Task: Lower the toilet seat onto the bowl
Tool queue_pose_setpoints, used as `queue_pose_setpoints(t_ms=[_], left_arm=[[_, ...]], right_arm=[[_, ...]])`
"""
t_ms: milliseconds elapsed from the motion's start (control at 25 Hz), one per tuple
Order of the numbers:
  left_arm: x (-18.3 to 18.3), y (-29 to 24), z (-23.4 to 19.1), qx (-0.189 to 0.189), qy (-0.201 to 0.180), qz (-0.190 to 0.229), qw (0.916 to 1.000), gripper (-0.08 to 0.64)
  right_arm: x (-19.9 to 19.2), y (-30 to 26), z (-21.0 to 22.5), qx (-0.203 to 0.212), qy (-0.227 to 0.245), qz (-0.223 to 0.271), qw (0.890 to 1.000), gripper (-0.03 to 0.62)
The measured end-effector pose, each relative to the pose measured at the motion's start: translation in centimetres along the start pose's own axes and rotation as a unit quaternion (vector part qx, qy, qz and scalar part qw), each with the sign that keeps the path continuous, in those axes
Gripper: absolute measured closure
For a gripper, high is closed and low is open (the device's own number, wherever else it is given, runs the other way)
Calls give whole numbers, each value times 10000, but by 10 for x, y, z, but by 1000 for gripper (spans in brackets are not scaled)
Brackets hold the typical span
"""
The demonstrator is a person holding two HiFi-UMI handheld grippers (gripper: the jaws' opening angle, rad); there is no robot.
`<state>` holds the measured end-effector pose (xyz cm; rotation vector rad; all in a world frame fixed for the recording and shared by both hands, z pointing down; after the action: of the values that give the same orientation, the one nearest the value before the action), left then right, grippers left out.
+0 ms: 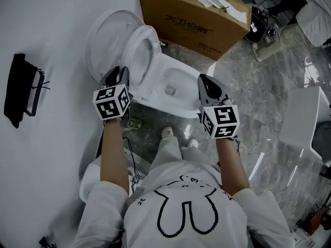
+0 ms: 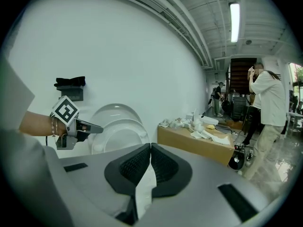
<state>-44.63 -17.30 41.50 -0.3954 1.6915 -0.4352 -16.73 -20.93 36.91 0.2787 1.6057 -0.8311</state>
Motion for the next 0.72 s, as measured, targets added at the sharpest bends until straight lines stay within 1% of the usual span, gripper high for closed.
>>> queue_pose_setpoints(t_ms=[360,520,720], left_arm=[[-7,3,35,-40,-180,-45,9998,445],[-11,4,52,-63,-325,-96,9994,445],[-16,5,74,-144,-421,-138,9989,443]], right_arm=[[-4,23,19,41,43,42,10000,563],[-12,35,31,-11,-27,12,10000,563],[-19,47,42,-72,-154,24,9999,563]])
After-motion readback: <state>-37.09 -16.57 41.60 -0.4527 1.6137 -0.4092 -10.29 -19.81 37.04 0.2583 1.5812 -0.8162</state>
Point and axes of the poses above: the fingertips, and each gripper's own axes: y backward along the fingers, z to its right, x out of its top, the point moved 2 cm from there along y, backward along the fingers, and after that the axes turned 3 degrees about -x, right-handed, at the moved point
